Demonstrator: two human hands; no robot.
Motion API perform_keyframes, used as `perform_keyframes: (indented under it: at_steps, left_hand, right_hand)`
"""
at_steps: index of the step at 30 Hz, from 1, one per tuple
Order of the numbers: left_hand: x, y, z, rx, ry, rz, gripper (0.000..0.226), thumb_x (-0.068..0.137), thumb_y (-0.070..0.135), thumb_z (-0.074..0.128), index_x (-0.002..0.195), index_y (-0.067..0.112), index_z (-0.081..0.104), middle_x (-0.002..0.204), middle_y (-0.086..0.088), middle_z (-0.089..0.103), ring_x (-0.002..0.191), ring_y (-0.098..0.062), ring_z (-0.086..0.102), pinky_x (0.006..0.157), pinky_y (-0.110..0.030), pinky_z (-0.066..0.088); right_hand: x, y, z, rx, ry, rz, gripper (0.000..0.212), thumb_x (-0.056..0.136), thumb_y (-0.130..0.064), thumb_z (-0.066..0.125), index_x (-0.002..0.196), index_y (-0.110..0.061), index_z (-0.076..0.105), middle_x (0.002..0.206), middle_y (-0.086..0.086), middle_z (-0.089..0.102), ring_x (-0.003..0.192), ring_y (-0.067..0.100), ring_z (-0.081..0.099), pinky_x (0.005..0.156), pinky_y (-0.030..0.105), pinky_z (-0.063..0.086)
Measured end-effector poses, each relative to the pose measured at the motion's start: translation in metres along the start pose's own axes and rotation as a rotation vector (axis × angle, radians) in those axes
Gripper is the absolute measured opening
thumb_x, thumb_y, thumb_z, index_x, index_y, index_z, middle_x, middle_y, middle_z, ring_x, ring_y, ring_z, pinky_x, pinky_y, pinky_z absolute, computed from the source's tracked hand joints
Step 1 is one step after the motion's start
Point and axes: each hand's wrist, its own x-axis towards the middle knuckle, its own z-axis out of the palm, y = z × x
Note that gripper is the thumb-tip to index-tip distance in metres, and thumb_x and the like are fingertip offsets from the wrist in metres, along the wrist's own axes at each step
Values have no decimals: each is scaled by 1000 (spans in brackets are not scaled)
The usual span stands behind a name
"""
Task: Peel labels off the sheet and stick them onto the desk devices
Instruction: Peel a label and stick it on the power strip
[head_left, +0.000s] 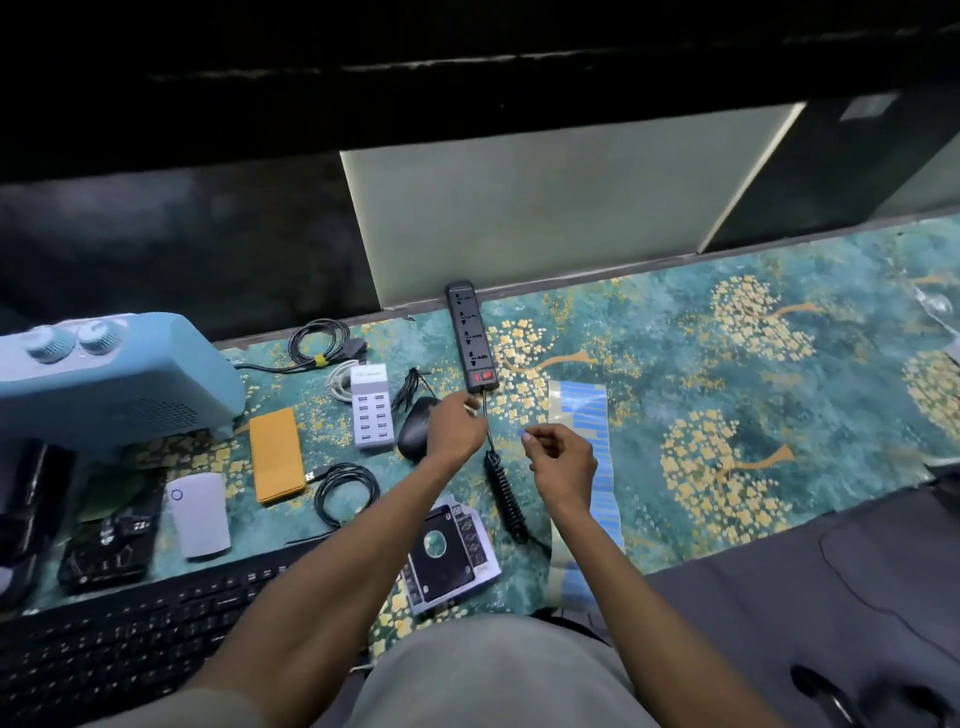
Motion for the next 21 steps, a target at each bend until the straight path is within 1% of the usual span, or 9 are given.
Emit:
perform_keyframes:
  at_steps: [2, 4, 8, 10, 12, 16, 19, 20, 21]
  left_hand:
    - [14, 11, -2, 95, 14, 25, 24, 86, 9, 64, 110, 11, 64, 103, -9, 68, 88, -27, 64, 71, -35, 50]
    - [28, 17, -1, 185, 23, 30, 27, 85, 17, 64, 110, 13, 57, 108, -12, 63, 92, -31, 62, 71, -38, 51]
    - [57, 31, 11, 210, -24, -123, 67, 85, 34, 70, 137, 6, 39, 137, -23, 49, 111, -40, 59, 90, -48, 56]
    - [63, 41, 16, 207, -73, -216, 90, 89, 43, 69, 153, 1, 21, 156, -27, 29, 130, -43, 49, 99, -44, 50]
    - [68, 48, 21, 212, -70, -264, 98, 91, 48, 68, 155, -2, 12, 159, -27, 20, 134, -43, 46, 99, -42, 47]
    - [73, 54, 31, 237, 13, -304, 102, 83, 49, 76, 150, -3, 19, 150, -28, 31, 125, -43, 54, 92, -43, 50]
    - [77, 47, 38, 156, 90, -305, 90, 80, 41, 80, 142, -5, 31, 136, -25, 47, 115, -41, 60, 83, -42, 53]
    - [77, 45, 40, 74, 110, -301, 81, 79, 39, 81, 134, -5, 40, 128, -24, 54, 106, -39, 66, 77, -41, 55]
    - [75, 43, 43, -65, 116, -308, 68, 78, 36, 81, 123, -5, 50, 116, -24, 62, 89, -36, 72, 68, -39, 59]
  right_hand:
    - [15, 0, -8, -12, -30, -18, 7, 93, -19, 76, 99, -15, 77, 84, 1, 74, 83, 15, 72, 76, 42, 62]
    - [24, 2, -16, -14, -61, -27, 9, 94, -19, 75, 100, -14, 76, 86, 2, 75, 84, 16, 72, 77, 42, 62]
    - [33, 9, -31, -9, -121, -49, 9, 94, -16, 74, 102, -12, 76, 89, 6, 75, 86, 18, 72, 78, 41, 62]
    - [36, 12, -37, -15, -153, -49, 9, 94, -15, 74, 103, -12, 76, 88, 4, 75, 85, 16, 72, 77, 42, 62]
    - [39, 15, -43, -27, -179, -53, 8, 93, -16, 75, 101, -14, 77, 86, 1, 75, 83, 13, 72, 76, 40, 62]
    - [39, 17, -55, -66, -223, -93, 8, 94, -17, 74, 101, -15, 77, 85, -1, 73, 82, 12, 71, 76, 36, 61]
    - [39, 20, -61, -77, -246, -99, 7, 94, -18, 75, 100, -16, 76, 83, -2, 73, 80, 10, 71, 75, 33, 61]
    - [39, 21, -63, -73, -247, -87, 7, 94, -18, 75, 100, -16, 77, 82, -2, 73, 79, 9, 71, 74, 33, 61]
    - [39, 23, -63, -59, -244, -68, 7, 93, -18, 75, 100, -15, 77, 82, -2, 74, 77, 9, 71, 73, 33, 62]
